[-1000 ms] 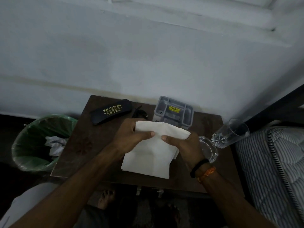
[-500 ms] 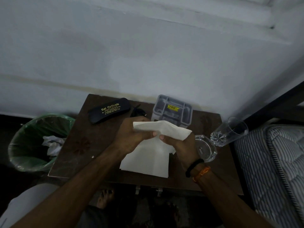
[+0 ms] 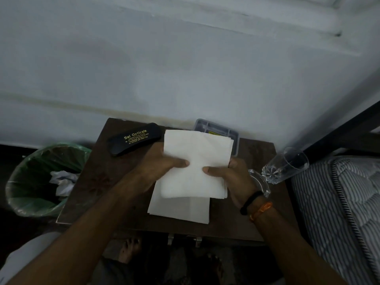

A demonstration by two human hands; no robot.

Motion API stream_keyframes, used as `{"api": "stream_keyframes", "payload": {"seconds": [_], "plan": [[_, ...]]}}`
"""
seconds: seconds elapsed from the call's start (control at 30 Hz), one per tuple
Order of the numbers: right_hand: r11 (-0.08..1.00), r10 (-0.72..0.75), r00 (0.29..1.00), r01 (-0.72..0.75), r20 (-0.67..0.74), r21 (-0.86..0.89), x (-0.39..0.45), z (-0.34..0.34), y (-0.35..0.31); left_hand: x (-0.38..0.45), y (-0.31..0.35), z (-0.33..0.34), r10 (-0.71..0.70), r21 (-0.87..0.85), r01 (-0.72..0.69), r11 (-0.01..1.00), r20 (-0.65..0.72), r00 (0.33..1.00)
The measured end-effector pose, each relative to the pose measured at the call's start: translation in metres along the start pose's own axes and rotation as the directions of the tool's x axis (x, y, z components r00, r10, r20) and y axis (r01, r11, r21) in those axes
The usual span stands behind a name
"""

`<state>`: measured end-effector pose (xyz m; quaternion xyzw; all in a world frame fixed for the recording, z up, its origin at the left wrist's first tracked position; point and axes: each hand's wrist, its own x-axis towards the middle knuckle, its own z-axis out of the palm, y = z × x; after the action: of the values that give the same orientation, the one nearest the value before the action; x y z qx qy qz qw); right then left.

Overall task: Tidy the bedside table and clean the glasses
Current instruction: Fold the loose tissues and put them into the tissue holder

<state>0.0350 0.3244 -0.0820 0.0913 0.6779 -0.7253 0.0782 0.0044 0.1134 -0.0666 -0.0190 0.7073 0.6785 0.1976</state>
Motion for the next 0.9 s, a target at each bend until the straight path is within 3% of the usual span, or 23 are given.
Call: {"api": "stream_keyframes", "payload": {"seconds": [0.17, 0.9], "plan": [[0.996, 0.073, 0.996, -0.076, 0.059, 0.048, 0.003, -0.004, -0.009, -0.001, 0.011, 0.003, -0.075, -0.161, 0.087, 0.983, 0.084, 0.994], [0.990, 0.062, 0.992, -0.075, 0.105, 0.120, 0.009, -0.013, -0.019, 0.004, 0.017, 0.006, -0.103, -0.253, 0.124, 0.959, 0.097, 0.990]]}}
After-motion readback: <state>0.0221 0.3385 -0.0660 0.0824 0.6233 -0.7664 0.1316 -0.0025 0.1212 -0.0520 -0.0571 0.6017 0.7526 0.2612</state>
